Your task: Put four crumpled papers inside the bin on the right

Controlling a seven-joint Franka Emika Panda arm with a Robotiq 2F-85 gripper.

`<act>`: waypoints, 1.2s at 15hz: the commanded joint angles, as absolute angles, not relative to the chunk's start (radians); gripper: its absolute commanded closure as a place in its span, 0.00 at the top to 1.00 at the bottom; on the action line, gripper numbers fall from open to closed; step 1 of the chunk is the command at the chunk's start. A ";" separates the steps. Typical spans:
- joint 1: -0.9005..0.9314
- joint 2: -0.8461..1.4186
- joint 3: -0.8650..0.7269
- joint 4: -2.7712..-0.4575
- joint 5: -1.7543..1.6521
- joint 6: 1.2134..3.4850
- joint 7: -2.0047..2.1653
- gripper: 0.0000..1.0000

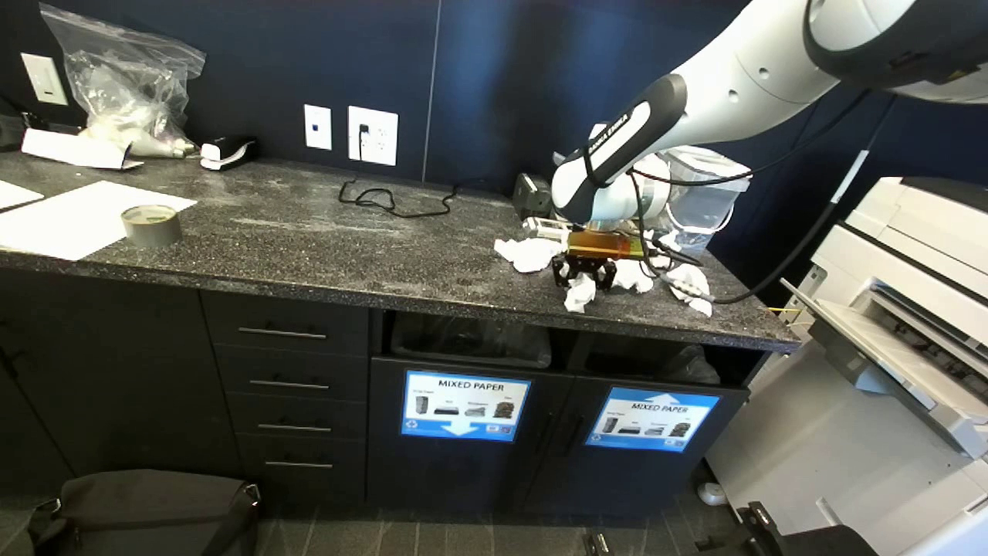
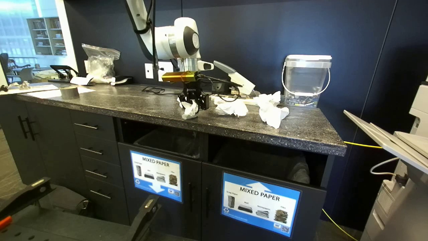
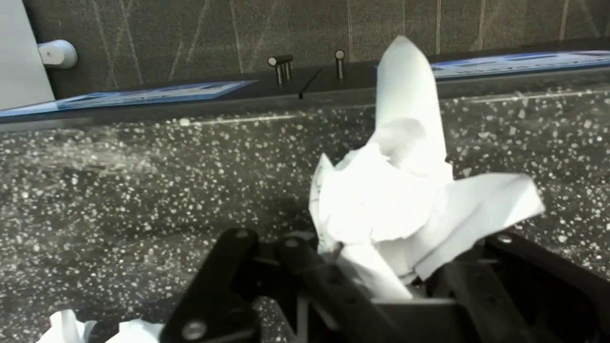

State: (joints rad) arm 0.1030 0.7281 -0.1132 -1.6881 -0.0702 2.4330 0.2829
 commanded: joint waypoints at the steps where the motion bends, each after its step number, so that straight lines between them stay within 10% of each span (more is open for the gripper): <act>1: 0.088 0.721 -0.126 -1.749 -0.104 2.428 0.243 0.14; 18: -0.059 0.591 -0.117 -2.205 -0.070 2.726 0.076 0.14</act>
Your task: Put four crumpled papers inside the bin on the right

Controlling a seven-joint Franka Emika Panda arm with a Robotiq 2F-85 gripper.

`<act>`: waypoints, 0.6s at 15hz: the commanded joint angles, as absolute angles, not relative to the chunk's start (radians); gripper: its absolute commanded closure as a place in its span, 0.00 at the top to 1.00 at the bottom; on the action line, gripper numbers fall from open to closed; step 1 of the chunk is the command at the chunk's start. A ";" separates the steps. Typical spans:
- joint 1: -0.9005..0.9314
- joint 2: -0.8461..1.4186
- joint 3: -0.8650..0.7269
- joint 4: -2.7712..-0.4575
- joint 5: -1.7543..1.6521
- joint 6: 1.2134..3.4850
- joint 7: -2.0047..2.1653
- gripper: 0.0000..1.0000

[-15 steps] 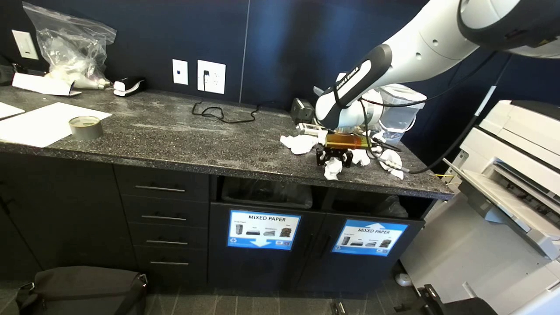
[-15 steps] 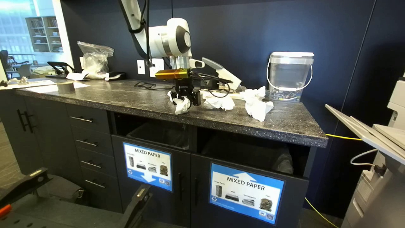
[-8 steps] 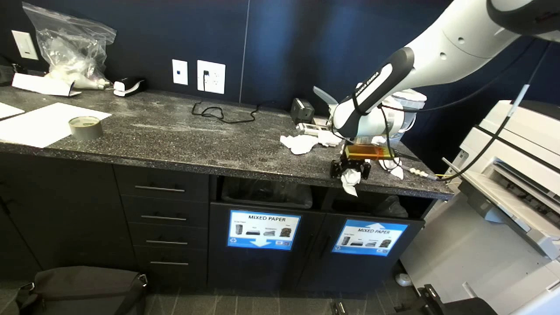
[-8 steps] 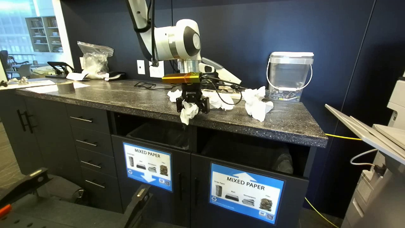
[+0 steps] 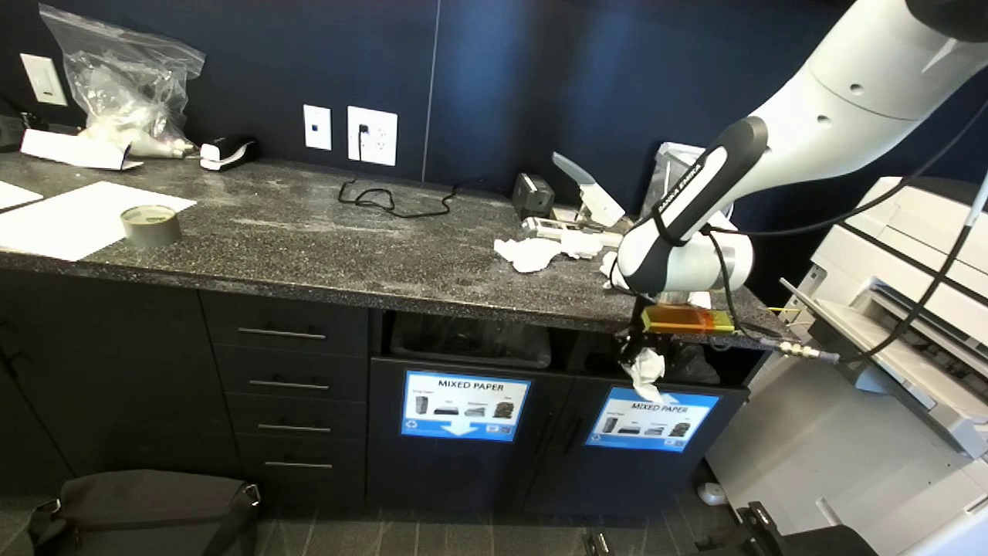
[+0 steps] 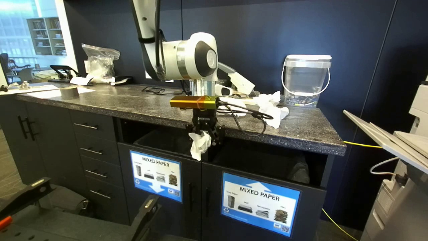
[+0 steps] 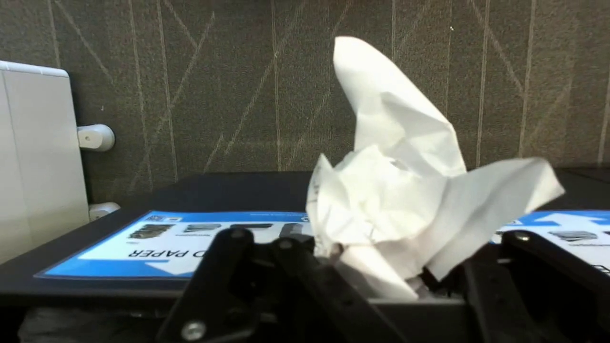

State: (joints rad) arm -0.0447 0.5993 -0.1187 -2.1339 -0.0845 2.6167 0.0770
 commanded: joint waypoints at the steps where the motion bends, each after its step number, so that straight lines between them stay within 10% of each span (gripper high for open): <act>1: -0.060 0.603 -0.120 -2.219 -0.065 2.772 0.084 0.14; 9: -0.026 0.788 -0.151 -2.238 -0.010 3.147 0.139 0.14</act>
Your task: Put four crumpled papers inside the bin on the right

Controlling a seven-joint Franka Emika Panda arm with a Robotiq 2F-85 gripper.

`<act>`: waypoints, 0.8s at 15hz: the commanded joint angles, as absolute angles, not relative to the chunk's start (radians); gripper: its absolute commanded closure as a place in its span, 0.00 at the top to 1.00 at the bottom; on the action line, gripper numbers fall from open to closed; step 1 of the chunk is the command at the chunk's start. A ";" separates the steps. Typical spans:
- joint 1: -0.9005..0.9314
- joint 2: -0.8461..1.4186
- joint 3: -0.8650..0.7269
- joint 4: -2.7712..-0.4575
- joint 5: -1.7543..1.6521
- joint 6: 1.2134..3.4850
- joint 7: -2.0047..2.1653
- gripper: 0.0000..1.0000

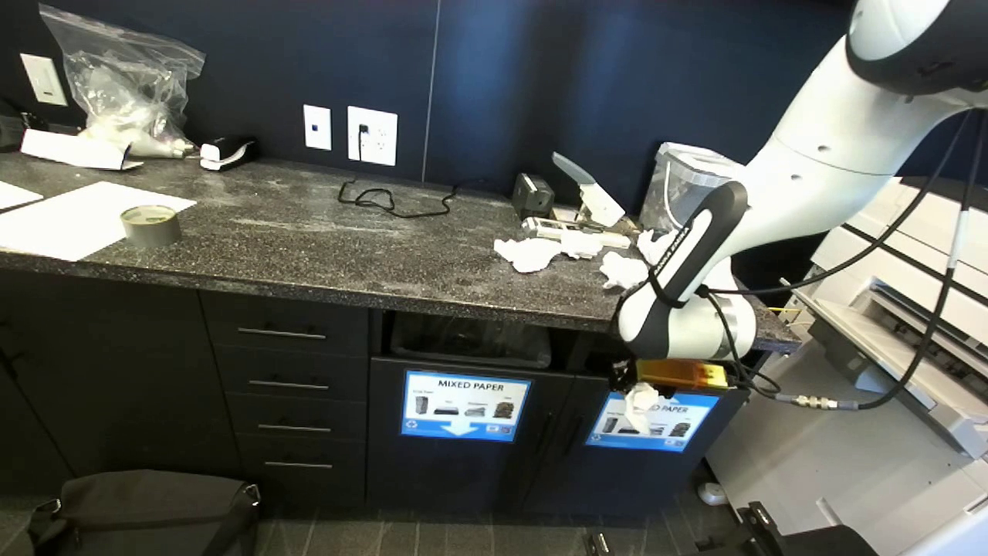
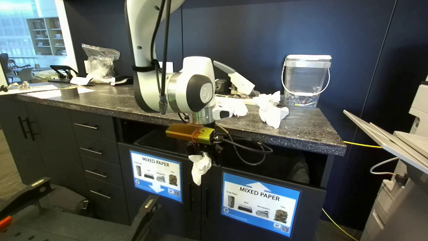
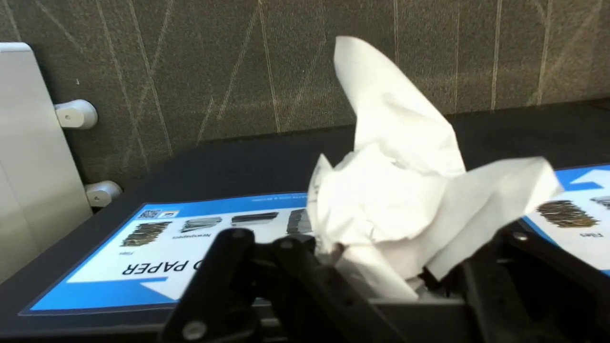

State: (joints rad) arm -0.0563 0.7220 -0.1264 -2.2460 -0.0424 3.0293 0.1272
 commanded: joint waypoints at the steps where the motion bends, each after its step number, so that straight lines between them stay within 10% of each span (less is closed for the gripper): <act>1: -0.005 0.826 -0.173 -2.225 -0.002 3.194 0.147 0.14; 12: 0.025 1.109 -0.215 -2.037 0.218 3.582 0.154 0.13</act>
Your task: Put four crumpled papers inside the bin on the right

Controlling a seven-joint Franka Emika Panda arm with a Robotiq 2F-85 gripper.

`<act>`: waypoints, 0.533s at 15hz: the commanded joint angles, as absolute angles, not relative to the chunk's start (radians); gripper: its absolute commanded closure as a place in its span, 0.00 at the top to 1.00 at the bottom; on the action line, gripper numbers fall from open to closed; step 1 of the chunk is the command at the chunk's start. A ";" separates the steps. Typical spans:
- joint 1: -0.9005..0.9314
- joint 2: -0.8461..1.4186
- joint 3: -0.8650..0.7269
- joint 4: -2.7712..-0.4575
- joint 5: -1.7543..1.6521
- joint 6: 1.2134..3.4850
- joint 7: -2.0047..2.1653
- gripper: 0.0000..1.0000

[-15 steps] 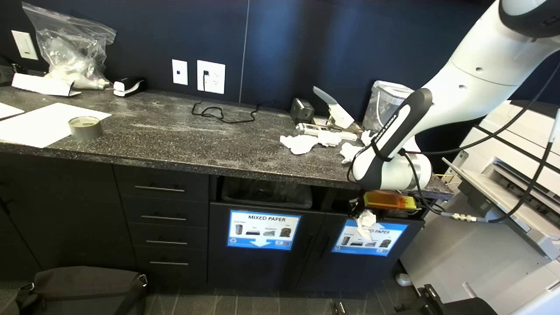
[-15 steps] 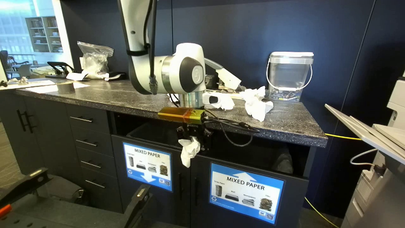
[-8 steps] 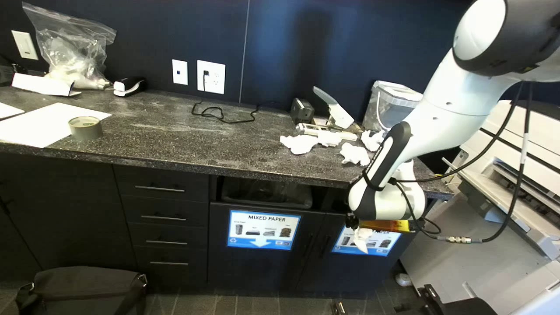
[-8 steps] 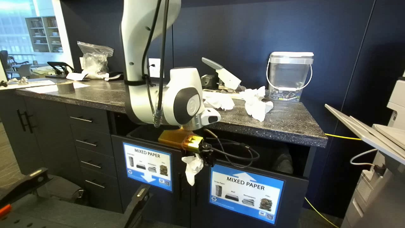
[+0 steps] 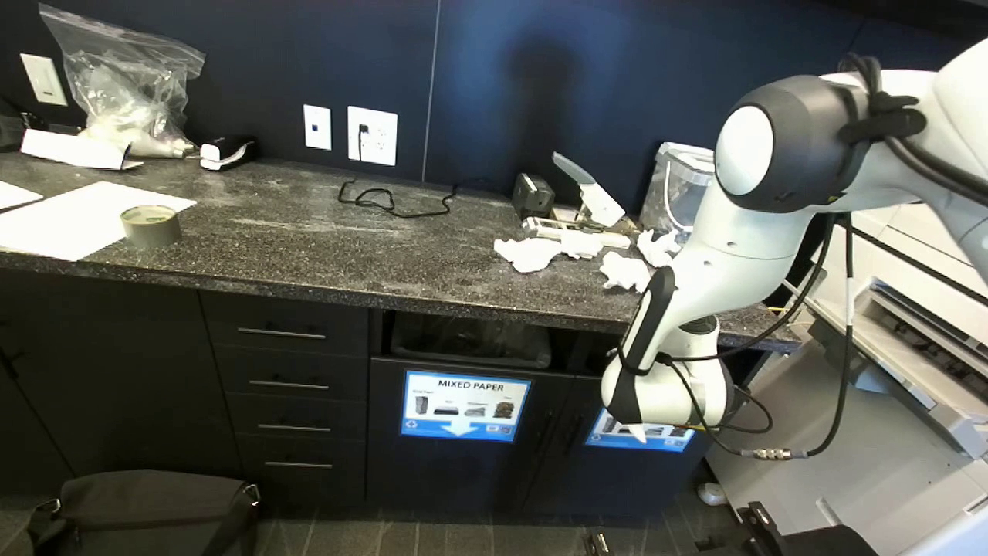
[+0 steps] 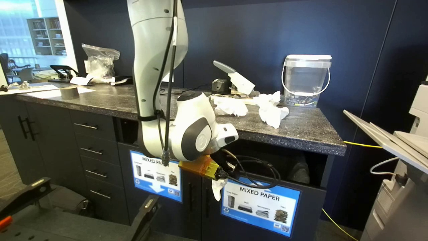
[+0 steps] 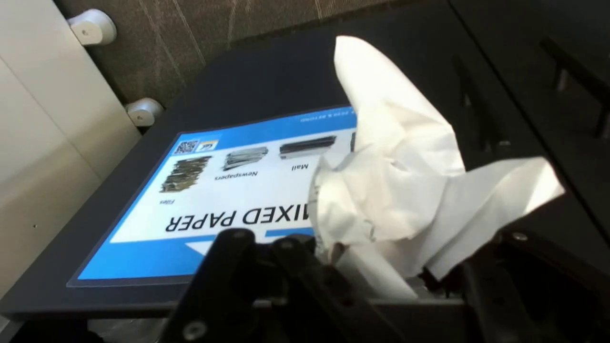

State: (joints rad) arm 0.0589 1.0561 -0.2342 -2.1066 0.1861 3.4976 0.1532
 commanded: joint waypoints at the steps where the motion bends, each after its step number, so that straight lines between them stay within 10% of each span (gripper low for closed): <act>1: 0.005 1.114 -0.202 -2.021 0.213 3.601 0.150 0.13; 8: -0.176 1.142 -0.073 -1.923 0.106 3.672 0.146 0.13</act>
